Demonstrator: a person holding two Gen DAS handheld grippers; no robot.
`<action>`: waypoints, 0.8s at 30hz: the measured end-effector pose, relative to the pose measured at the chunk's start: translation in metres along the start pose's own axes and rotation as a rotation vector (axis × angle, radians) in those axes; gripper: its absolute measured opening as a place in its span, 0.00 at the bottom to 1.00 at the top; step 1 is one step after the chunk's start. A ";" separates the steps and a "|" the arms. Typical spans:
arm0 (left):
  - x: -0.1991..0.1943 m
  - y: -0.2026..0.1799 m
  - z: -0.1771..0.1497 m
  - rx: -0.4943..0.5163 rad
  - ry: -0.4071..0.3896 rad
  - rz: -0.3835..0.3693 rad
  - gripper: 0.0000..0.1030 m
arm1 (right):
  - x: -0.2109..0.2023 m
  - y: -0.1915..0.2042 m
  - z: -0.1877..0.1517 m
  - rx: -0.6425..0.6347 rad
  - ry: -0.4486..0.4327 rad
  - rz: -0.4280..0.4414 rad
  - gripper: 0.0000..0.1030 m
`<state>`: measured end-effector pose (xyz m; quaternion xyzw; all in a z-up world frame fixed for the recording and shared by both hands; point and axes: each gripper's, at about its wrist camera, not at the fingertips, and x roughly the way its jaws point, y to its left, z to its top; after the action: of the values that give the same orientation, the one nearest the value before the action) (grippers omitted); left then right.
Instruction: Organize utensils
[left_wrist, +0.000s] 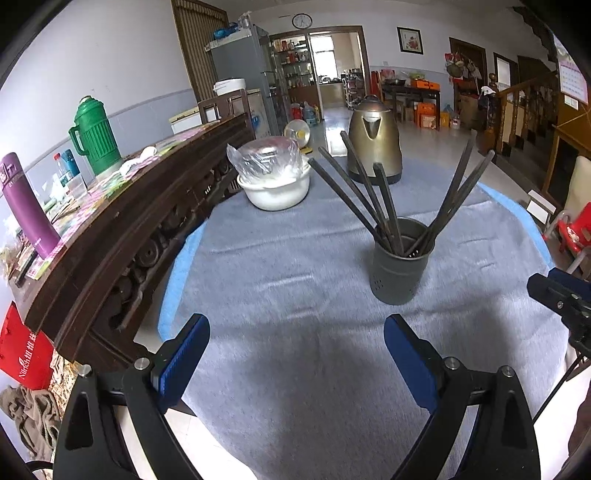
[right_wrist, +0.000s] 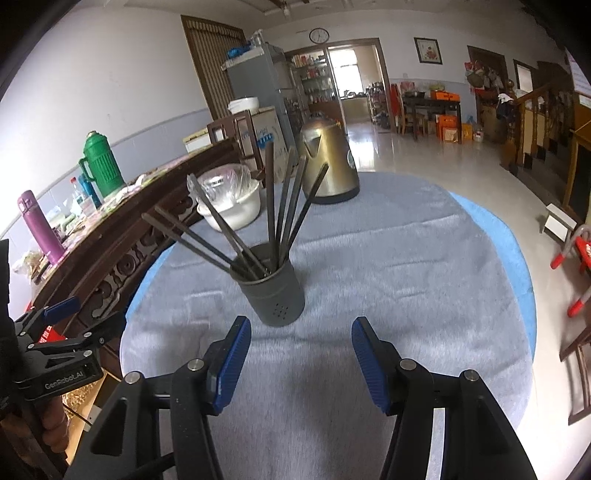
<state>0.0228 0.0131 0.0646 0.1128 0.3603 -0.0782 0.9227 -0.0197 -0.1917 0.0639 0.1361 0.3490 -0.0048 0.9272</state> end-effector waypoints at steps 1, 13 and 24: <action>0.001 0.000 -0.001 0.001 0.007 -0.005 0.92 | 0.002 0.000 -0.001 0.004 0.006 0.002 0.59; 0.008 -0.001 -0.005 -0.010 0.036 -0.018 0.92 | 0.012 0.008 -0.002 0.034 0.039 0.009 0.59; 0.011 0.006 -0.007 -0.026 0.040 -0.025 0.92 | 0.012 0.020 0.000 0.026 0.048 0.015 0.59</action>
<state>0.0275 0.0200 0.0530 0.0980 0.3812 -0.0827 0.9156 -0.0086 -0.1713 0.0615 0.1506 0.3702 0.0008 0.9167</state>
